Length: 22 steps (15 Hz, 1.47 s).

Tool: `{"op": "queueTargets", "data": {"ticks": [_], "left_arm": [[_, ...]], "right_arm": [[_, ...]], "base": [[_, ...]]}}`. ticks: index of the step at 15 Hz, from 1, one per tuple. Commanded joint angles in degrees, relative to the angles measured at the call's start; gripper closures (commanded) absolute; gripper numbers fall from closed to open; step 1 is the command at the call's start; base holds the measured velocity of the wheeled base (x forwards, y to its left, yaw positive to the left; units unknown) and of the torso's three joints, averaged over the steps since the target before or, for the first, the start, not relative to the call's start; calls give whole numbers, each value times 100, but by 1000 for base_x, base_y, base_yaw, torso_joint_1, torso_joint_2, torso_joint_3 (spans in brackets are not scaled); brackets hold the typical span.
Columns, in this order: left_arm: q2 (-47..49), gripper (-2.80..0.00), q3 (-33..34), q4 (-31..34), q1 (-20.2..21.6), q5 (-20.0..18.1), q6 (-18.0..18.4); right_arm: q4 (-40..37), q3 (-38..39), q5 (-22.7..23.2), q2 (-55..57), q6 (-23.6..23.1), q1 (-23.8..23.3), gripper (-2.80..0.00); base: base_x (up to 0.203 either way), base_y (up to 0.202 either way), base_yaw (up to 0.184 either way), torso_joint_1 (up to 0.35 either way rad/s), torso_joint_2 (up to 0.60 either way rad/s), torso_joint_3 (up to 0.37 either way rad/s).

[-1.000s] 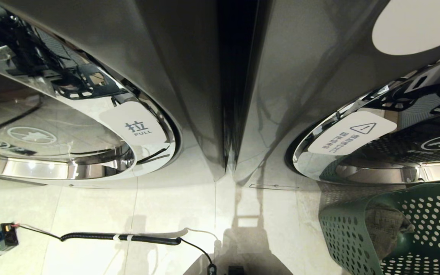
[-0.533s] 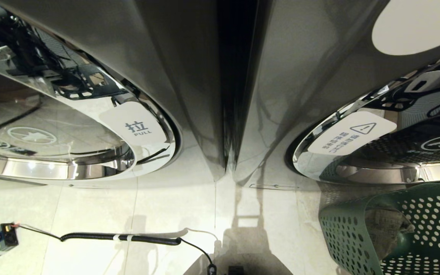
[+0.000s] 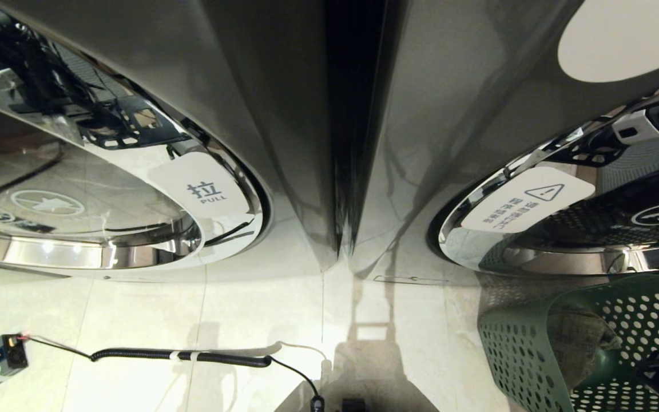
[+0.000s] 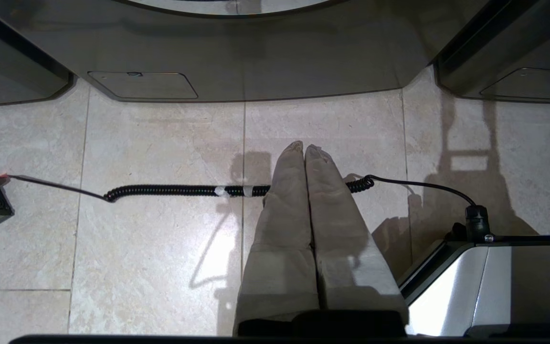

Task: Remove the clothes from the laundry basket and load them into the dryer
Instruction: Take the clothes out of the basket

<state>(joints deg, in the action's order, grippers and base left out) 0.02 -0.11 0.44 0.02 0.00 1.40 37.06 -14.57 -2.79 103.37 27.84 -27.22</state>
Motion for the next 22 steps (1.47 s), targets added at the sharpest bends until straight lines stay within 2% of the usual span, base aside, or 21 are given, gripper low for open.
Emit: {"op": "queueTargets", "data": {"ticks": [1, 3, 5, 6, 9, 11, 14, 20, 22], "left_arm": [[-11, 0, 2, 0, 5, 0, 0], [-11, 0, -6, 0, -2, 0, 0], [-11, 0, 2, 0, -2, 0, 0], [-11, 0, 2, 0, -1, 0, 0], [-11, 0, 2, 0, -2, 0, 0], [-11, 0, 2, 0, -2, 0, 0], [-11, 0, 2, 0, 3, 0, 0], [-11, 0, 2, 0, 2, 0, 0], [-11, 0, 2, 0, 6, 0, 0]], "right_arm": [[466, -202, 295, 969, -68, -13, 0], [754, -480, 564, 1452, -168, -20, 0], [845, -800, 618, 1875, -389, -25, 0], [861, -976, 626, 2065, -473, -35, -280], [925, -1528, 732, 2594, -661, -46, -280], [1001, -1590, 1161, 2721, -1113, -64, -280], [1557, -1649, 1919, 3013, -1308, -73, -280], [2031, -2413, 1940, 3956, -1741, -83, -280], [2051, -2674, 1952, 4142, -1760, -82, -280]], "base": [[0, 0, 0, 0, 0, 0], [0, 0, 0, 0, 0, 0], [0, 0, 0, 0, 0, 0], [0, 0, 0, 0, 0, 0], [0, 0, 0, 0, 0, 0], [0, 0, 0, 0, 0, 0], [0, 0, 0, 0, 0, 0], [0, 0, 0, 0, 0, 0], [0, 0, 0, 0, 0, 0]]}}
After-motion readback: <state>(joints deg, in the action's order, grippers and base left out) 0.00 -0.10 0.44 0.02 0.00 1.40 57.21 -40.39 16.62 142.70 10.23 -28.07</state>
